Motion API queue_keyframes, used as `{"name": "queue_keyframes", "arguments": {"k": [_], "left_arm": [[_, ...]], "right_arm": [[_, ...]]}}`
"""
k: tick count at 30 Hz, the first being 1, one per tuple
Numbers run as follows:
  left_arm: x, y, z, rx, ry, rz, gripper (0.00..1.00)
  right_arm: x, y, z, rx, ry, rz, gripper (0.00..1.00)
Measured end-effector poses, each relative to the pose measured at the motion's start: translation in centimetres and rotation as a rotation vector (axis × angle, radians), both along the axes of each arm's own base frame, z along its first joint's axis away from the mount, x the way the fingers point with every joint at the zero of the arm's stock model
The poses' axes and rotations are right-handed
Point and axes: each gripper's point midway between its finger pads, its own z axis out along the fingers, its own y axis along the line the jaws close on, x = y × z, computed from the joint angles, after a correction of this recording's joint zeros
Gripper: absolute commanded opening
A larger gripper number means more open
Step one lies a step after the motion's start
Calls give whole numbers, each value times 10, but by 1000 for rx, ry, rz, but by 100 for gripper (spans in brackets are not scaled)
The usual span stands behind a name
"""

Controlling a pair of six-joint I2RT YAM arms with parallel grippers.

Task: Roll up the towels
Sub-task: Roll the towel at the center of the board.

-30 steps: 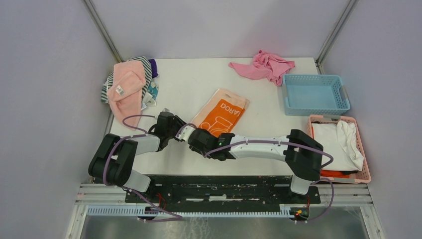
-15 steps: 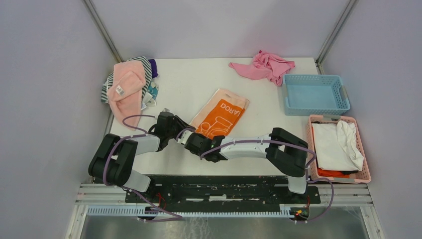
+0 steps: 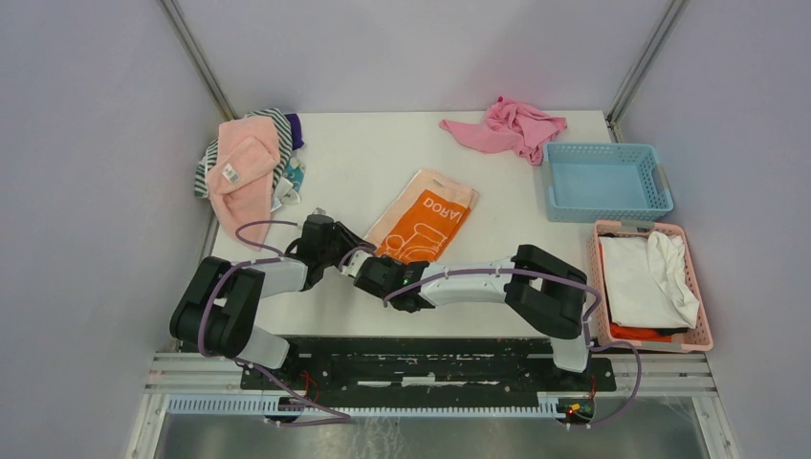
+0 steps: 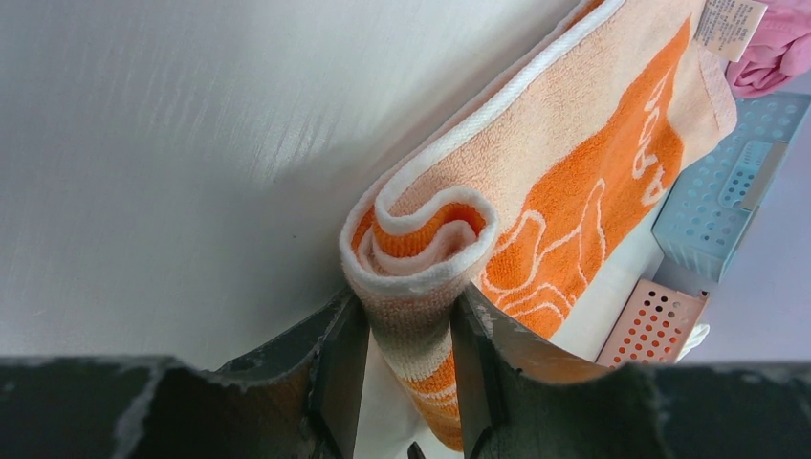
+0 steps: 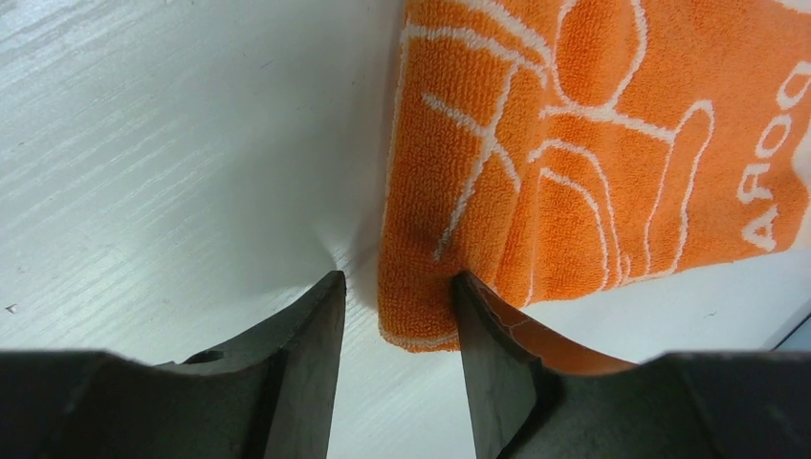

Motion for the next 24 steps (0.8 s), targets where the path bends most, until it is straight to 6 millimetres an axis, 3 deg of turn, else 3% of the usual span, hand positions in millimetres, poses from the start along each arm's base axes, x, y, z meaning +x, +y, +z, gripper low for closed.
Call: {"name": "queue_keyframes", "arguments": {"k": [6, 18, 21, 24], "left_arm": [[0, 0, 0, 1, 1, 0, 44], [1, 0, 0, 7, 11, 1, 44], [1, 1, 0, 12, 14, -2, 44], [3, 0, 0, 23, 14, -10, 44]], "right_arm": [[4, -2, -2, -10, -2, -4, 54], [37, -10, -6, 66, 31, -96, 53], [45, -12, -8, 89, 52, -113, 45], [53, -10, -10, 93, 64, -118, 23]]}}
